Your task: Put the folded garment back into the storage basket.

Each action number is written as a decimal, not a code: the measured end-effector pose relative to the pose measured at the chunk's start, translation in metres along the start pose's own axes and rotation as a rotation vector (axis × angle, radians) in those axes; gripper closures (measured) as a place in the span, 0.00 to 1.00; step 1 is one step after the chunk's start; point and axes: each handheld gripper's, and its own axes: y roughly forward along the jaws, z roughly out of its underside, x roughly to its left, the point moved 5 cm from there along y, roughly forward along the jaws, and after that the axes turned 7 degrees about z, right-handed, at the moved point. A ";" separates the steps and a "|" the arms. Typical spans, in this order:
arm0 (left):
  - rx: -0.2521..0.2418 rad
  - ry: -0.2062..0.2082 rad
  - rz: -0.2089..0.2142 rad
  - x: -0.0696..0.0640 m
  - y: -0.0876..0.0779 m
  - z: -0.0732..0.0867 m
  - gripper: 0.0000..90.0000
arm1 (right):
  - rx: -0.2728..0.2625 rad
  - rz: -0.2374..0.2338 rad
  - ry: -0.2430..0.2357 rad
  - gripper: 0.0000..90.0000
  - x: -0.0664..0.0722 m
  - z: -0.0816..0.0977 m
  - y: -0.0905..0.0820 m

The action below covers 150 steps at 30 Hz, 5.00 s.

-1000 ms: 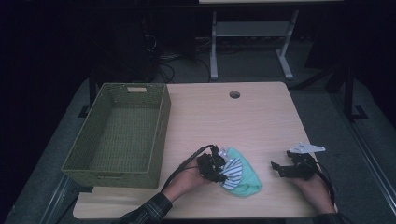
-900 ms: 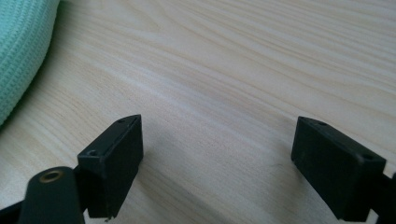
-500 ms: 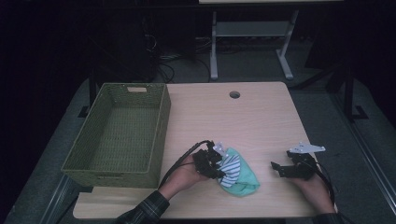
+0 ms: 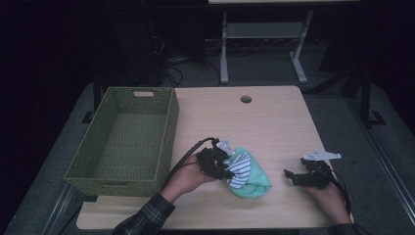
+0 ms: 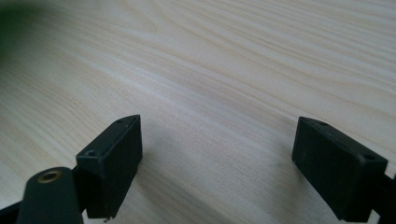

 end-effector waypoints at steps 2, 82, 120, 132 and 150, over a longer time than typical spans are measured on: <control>0.003 -0.001 -0.005 0.001 -0.006 -0.001 0.82 | -0.001 0.000 -0.001 0.17 0.000 0.000 0.000; -0.208 -0.466 -0.514 0.113 -0.236 0.140 0.82 | 0.002 0.003 0.005 0.17 0.000 0.000 0.000; -0.121 -0.594 -0.499 0.145 -0.184 0.218 0.77 | 0.002 0.004 0.007 0.17 0.000 0.000 0.000; -0.135 -0.603 -0.494 0.147 -0.184 0.221 0.57 | 0.003 0.011 0.014 0.17 0.000 0.000 0.000; -0.242 -0.512 -0.483 0.131 -0.198 0.177 0.17 | 0.003 0.012 0.015 0.17 0.000 0.000 0.000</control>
